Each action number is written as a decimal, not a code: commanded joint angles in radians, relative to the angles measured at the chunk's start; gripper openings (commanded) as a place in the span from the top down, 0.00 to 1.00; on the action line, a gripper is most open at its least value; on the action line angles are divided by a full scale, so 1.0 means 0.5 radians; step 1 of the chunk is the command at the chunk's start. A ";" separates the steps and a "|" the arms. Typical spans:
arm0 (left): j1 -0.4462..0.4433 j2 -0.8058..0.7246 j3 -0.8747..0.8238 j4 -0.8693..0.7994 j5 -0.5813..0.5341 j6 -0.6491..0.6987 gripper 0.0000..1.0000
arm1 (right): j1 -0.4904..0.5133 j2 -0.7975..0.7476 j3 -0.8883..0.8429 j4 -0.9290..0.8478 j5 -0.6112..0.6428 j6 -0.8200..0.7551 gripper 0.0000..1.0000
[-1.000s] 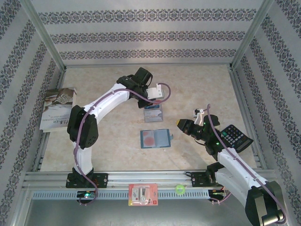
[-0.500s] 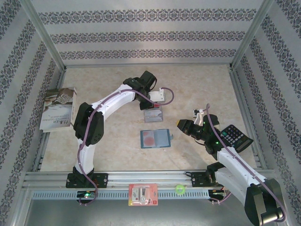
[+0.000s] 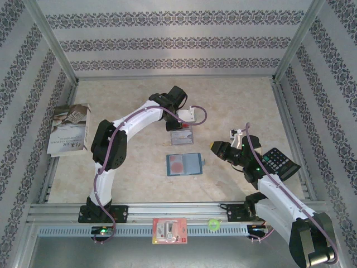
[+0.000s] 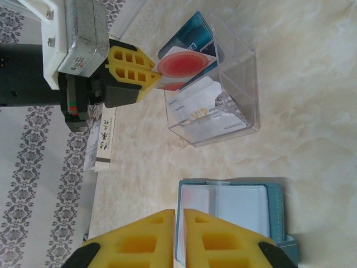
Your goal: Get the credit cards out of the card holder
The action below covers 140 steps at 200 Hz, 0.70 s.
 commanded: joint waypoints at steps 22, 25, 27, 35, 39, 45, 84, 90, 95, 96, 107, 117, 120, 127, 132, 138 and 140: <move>0.006 0.033 0.035 0.057 -0.140 0.001 0.92 | -0.025 -0.014 -0.028 0.036 -0.051 -0.025 0.87; 0.006 0.033 0.034 0.066 -0.148 -0.006 0.89 | -0.025 -0.014 -0.028 0.036 -0.050 -0.025 0.87; 0.006 0.029 0.033 0.073 -0.156 -0.010 0.87 | -0.025 -0.011 -0.028 0.038 -0.049 -0.026 0.87; 0.006 0.023 0.027 0.111 -0.189 -0.033 0.79 | -0.025 -0.008 -0.028 0.044 -0.052 -0.021 0.87; 0.006 0.019 0.028 0.126 -0.203 -0.043 0.75 | -0.025 -0.006 -0.028 0.048 -0.052 -0.021 0.87; 0.006 0.012 0.027 0.150 -0.218 -0.058 0.69 | -0.025 -0.005 -0.027 0.048 -0.052 -0.022 0.87; -0.001 -0.047 0.069 0.274 -0.344 -0.169 0.64 | -0.022 0.002 -0.031 0.058 -0.061 -0.017 0.86; 0.000 -0.072 0.077 0.283 -0.359 -0.193 0.64 | -0.022 -0.001 -0.034 0.059 -0.062 -0.015 0.85; 0.000 -0.098 0.083 0.305 -0.368 -0.229 0.64 | -0.020 0.002 -0.034 0.055 -0.062 -0.022 0.84; 0.000 -0.105 0.083 0.311 -0.370 -0.232 0.64 | -0.019 0.002 -0.034 0.056 -0.063 -0.022 0.83; 0.001 -0.190 0.051 0.439 -0.418 -0.328 0.64 | 0.013 0.010 -0.031 0.048 -0.055 -0.055 0.80; 0.004 -0.304 -0.015 0.576 -0.454 -0.450 0.61 | 0.060 0.025 -0.014 0.007 -0.028 -0.101 0.77; 0.006 -0.339 -0.040 0.639 -0.462 -0.505 0.59 | 0.079 0.032 -0.010 -0.003 -0.014 -0.112 0.76; 0.017 -0.443 -0.108 0.754 -0.456 -0.645 0.55 | 0.123 0.054 0.002 -0.012 0.010 -0.142 0.73; 0.021 -0.519 -0.165 0.834 -0.428 -0.749 0.51 | 0.159 0.070 0.011 -0.026 0.029 -0.165 0.72; 0.033 -0.615 -0.271 0.933 -0.368 -0.895 0.46 | 0.202 0.089 0.026 -0.047 0.065 -0.186 0.70; 0.035 -0.654 -0.303 0.983 -0.353 -0.938 0.44 | 0.220 0.098 0.030 -0.051 0.077 -0.194 0.69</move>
